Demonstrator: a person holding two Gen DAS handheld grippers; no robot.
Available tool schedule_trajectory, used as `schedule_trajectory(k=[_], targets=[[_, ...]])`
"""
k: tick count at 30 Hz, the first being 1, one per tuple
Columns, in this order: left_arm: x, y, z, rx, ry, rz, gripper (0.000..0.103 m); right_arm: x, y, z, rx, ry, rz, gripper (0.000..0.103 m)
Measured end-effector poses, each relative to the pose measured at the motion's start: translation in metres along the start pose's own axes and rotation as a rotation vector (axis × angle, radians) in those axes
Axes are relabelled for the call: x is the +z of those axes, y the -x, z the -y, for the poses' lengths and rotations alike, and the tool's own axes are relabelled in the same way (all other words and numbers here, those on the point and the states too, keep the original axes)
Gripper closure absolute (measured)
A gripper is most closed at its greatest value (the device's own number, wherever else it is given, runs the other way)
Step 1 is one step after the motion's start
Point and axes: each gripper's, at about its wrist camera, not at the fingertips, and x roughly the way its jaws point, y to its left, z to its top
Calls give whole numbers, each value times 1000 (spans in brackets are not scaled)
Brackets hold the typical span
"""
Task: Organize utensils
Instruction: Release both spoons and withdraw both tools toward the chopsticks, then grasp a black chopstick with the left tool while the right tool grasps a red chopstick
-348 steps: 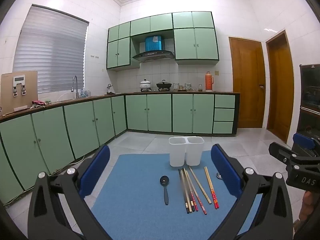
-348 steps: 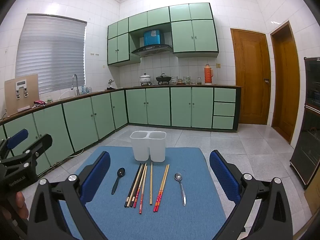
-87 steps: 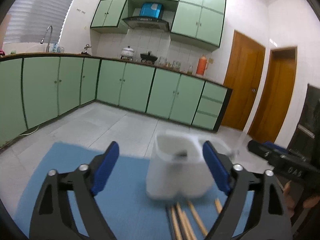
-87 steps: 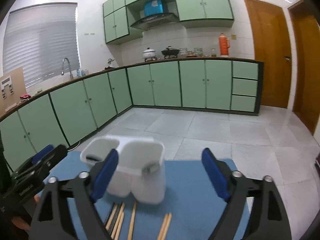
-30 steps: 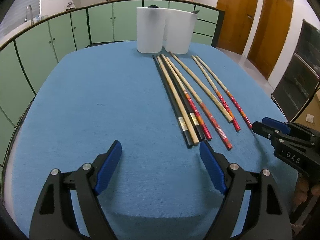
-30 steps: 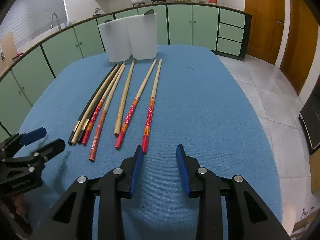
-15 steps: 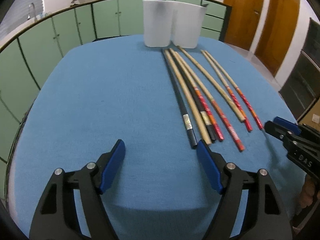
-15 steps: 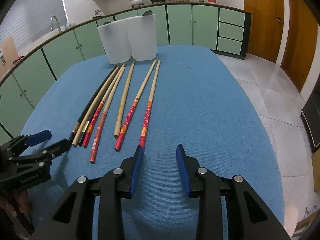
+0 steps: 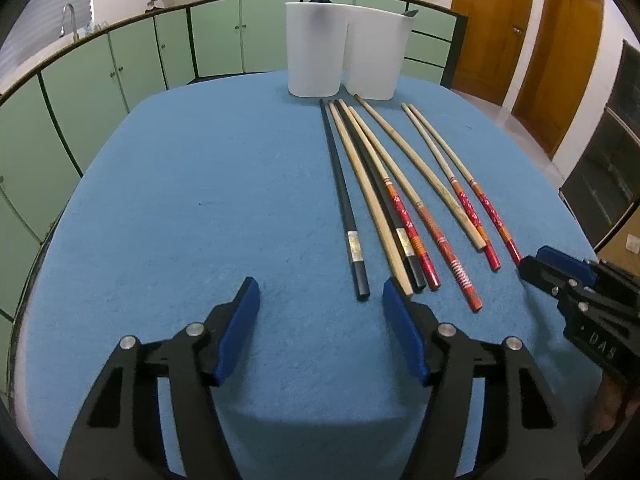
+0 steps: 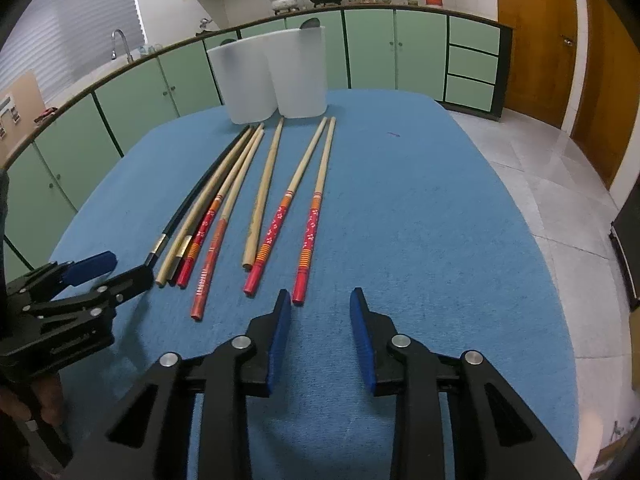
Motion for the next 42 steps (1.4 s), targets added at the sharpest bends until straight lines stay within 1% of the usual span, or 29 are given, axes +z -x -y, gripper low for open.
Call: schedule_trajectory(k=[2, 3, 7, 11, 13, 15, 17, 21, 23, 25, 28, 30, 35, 37, 42], targets=[[0, 0, 0, -1, 9, 2, 45, 0, -1, -3, 4, 9, 2, 75], [1, 0, 0, -3, 11, 3, 48, 1, -2, -5, 5, 14, 2, 76], [1, -1, 3, 8, 4, 2, 53, 1, -5, -11, -15, 37, 3, 81], [2, 0, 6, 23, -12, 2, 63, 0, -6, -14, -34, 55, 6, 88], [1, 0, 9, 16, -22, 3, 71, -1, -6, -16, -35, 59, 6, 94], [1, 0, 13, 1, -36, 3, 88, -1, -6, -16, -35, 58, 6, 97], [1, -1, 16, -21, -43, 1, 96, 0, -6, -15, -28, 47, 5, 97], [2, 0, 13, -39, -23, -2, 96, 0, -3, -11, -17, 28, 6, 97], [2, 5, 10, -45, -15, 3, 97, 2, 3, -9, -21, 27, 24, 97], [5, 14, 8, -34, -22, 29, 97, 7, 13, -8, -35, 37, 55, 97], [14, 36, 4, -17, -38, 89, 97, 15, 29, -8, -51, 58, 98, 97], [23, 54, 3, -2, -51, 144, 97, 23, 44, -7, -59, 72, 138, 97], [49, 94, -1, -10, -58, 262, 97, 50, 78, -4, -71, 96, 244, 97], [64, 110, -2, -18, -56, 312, 97, 64, 89, -4, -65, 105, 279, 97], [95, 127, -2, -38, -48, 386, 97, 100, 106, 1, -27, 89, 326, 97]])
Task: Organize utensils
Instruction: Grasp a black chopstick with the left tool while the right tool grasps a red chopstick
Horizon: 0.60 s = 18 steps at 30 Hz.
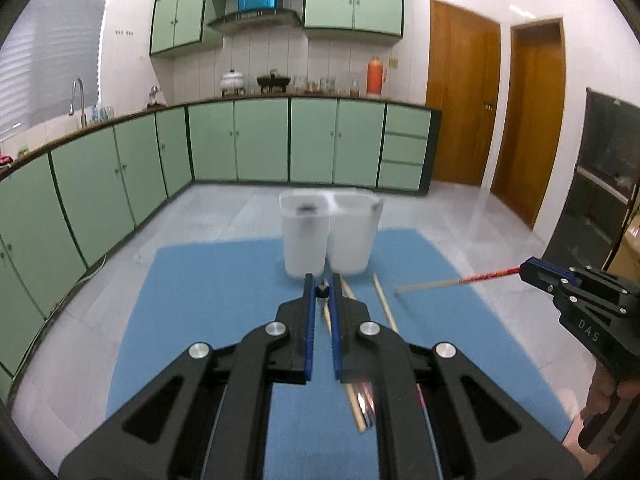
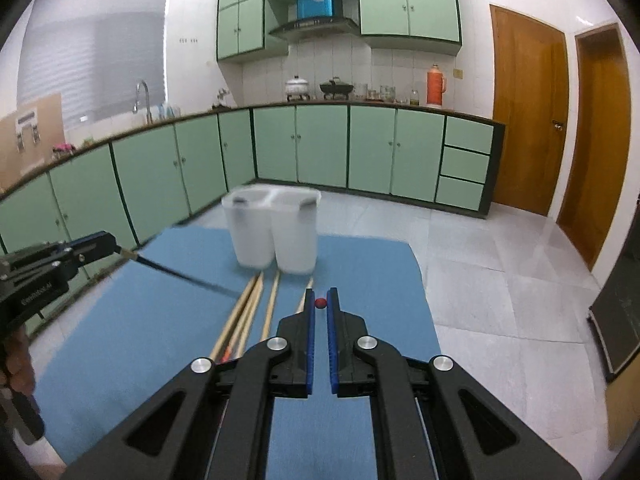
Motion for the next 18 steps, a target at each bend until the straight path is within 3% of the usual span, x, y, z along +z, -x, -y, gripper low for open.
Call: schedule_trajectory(k=[7, 18], targets=[[30, -15, 4, -33, 7, 16, 97, 39, -9, 9, 33, -10, 4, 98], [49, -8, -6, -47, 29, 63, 97, 67, -7, 17, 86, 4, 18, 98]])
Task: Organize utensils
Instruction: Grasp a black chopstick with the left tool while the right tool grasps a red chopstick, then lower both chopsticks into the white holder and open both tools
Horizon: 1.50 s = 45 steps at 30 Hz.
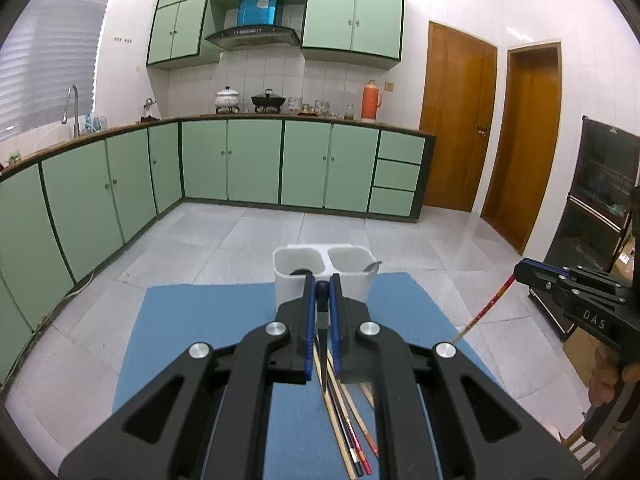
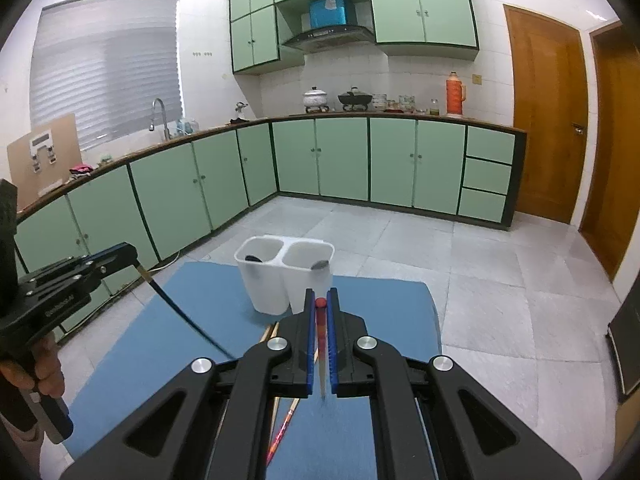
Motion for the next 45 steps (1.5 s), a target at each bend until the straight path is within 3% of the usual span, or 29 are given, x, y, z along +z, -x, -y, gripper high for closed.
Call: schedule_trajectory(k=[12, 24, 34, 45], targets=[[28, 15, 3, -8, -7, 81, 97, 29, 3, -13, 38, 50, 43, 98], [93, 10, 2, 11, 24, 232, 97, 103, 11, -22, 51, 60, 209, 98], [136, -47, 11, 57, 22, 304, 97, 137, -31, -29, 52, 59, 243, 98], [122, -132, 3, 63, 12, 233, 97, 128, -110, -16, 51, 35, 165, 98]])
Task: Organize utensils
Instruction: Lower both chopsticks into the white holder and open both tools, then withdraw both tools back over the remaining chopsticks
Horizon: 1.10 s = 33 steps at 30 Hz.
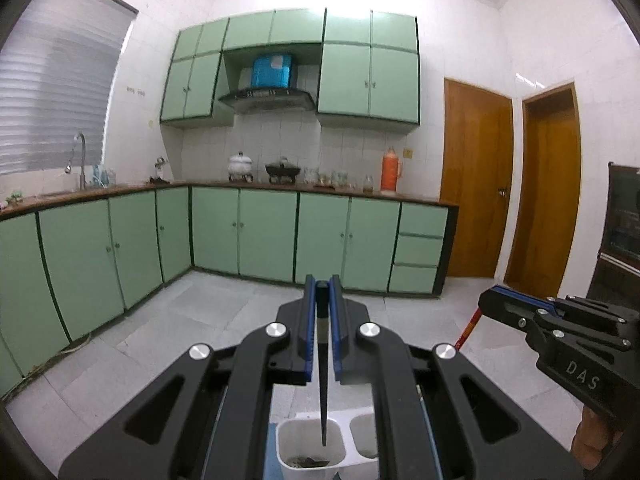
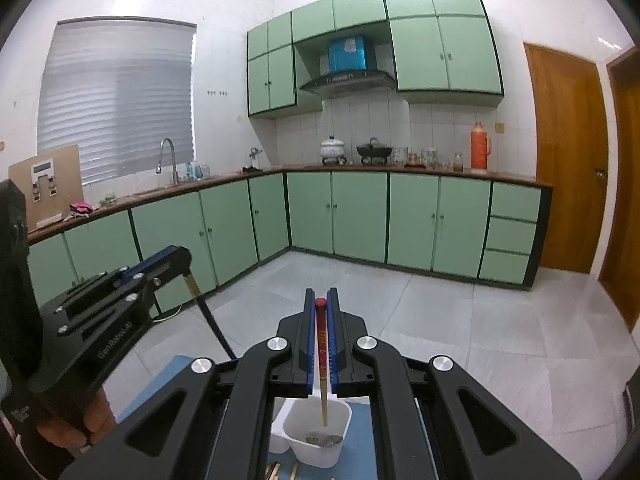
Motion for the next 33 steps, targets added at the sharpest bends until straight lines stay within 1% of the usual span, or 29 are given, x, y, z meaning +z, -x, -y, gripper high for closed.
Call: schedule_trajectory(k=[3, 7, 12, 16, 17, 18, 19, 20, 21, 22, 23, 24, 25, 26, 27, 28, 30, 33], targets=[[-13, -17, -5, -3, 5, -39, 97, -12, -13, 5, 13, -11, -21, 98], [-29, -28, -12, -4, 1, -82, 97, -29, -22, 8, 28, -20, -46, 98], [-45, -32, -17, 0, -7, -122, 97, -44, -29, 9, 26, -12, -82, 98], [-56, -30, -18, -1, -16, -150, 96, -55, -30, 1, 31, 15, -117, 97], [-57, -28, -19, -3, -17, -154, 89, -56, -30, 0, 31, 19, -122, 97], [-58, -26, -20, -3, -16, -154, 74, -58, -28, -1, 32, 23, -127, 95], [-58, -23, -21, -2, -15, -149, 68, -59, -25, -1, 30, 24, -126, 85], [-58, -18, -22, -2, -12, -139, 60, -60, -24, 0, 26, 23, -125, 80], [-58, -14, -22, -3, -10, -132, 55, -61, -20, 1, 20, 20, -116, 71], [-58, -10, -23, -5, -9, -129, 53, -61, -15, 2, 12, 15, -105, 66], [-58, -5, -24, -4, -7, -126, 49, -60, -13, 3, 7, 10, -98, 65], [-58, 0, -24, -4, -4, -121, 45, -60, -9, 4, 3, 3, -91, 60], [-58, 8, -26, -2, 1, -114, 42, -61, -3, 6, -5, -5, -83, 51], [-59, 14, -26, -1, 5, -107, 36, -62, 1, 7, -15, -9, -75, 46], [-60, 22, -27, 0, 12, -100, 27, -64, 8, 8, -31, -12, -66, 36], [-61, 31, -28, -1, 20, -92, 24, -67, 15, 8, -44, -18, -53, 29], [-66, 46, -29, -4, 28, -79, 16, -72, 26, 9, -52, -27, -39, 21], [-80, 69, -30, 5, 29, -84, 13, -91, 45, 5, -67, -20, -37, 14]])
